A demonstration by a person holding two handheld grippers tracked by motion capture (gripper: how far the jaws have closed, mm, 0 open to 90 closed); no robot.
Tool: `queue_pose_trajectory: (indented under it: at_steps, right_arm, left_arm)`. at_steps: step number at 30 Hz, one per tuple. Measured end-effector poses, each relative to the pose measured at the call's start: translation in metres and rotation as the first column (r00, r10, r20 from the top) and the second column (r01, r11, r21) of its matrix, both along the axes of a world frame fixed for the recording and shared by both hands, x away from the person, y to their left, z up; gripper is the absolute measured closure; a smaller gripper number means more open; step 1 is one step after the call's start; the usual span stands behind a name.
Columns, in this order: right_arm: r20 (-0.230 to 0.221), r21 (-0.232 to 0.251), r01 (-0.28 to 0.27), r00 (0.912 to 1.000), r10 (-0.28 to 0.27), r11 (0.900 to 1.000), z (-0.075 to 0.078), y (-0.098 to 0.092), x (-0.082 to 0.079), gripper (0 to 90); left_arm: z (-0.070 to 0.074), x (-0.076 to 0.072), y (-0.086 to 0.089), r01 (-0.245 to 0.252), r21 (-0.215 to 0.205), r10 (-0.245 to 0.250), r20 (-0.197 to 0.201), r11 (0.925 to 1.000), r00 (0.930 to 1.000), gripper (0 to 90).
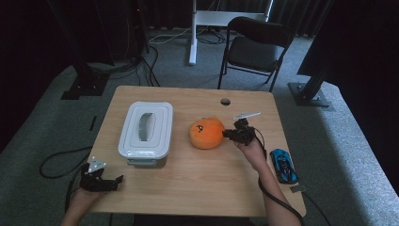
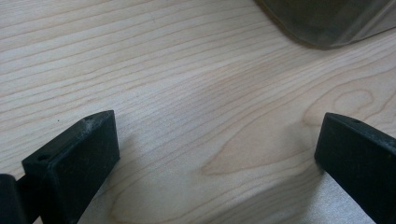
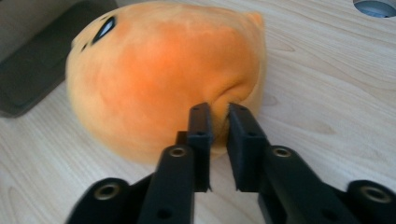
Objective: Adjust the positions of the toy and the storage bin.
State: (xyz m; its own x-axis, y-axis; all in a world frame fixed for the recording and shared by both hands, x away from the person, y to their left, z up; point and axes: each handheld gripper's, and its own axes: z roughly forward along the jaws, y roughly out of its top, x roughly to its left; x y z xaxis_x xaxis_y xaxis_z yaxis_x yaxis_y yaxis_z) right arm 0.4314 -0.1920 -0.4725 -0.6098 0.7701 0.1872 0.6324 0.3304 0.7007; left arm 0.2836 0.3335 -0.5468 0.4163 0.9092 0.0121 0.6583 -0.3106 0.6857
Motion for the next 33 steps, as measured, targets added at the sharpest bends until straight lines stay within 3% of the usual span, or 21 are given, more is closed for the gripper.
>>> queue_pose_trajectory:
  at_steps: [4, 9, 15, 22, 33]
  right_arm:
    - [0.012, -0.001, -0.034, 0.9994, 0.034, 0.999, 0.001, 0.005, -0.014, 82.6]
    - [0.002, 0.049, -0.041, 0.9992, 0.041, 0.998, 0.003, 0.010, -0.025, 83.7]
    - [-0.009, 0.041, -0.094, 0.9955, 0.095, 0.995, 0.006, 0.024, -0.041, 83.1]
    - [0.009, 0.010, -0.112, 0.9937, 0.112, 0.994, 0.002, 0.032, -0.058, 74.2]
    - [-0.004, 0.025, -0.184, 0.9829, 0.184, 0.983, -0.001, 0.059, -0.063, 60.4]
  left_arm:
    - [0.000, 0.000, 0.000, 0.000, 0.000, 0.000, 0.000, 1.0000, 1.0000, 0.2]
    - [0.000, 0.000, 0.000, 0.000, 0.000, 0.000, 0.000, 1.0000, 1.0000, 0.2]
    - [0.000, 0.000, 0.000, 0.000, 0.000, 0.000, 0.000, 1.0000, 1.0000, 0.3]
    - [0.000, 0.000, 0.000, 0.000, 0.000, 0.000, 0.000, 1.0000, 1.0000, 0.3]
    - [0.000, 0.000, 0.000, 0.000, 0.000, 0.000, 0.000, 1.0000, 1.0000, 0.3]
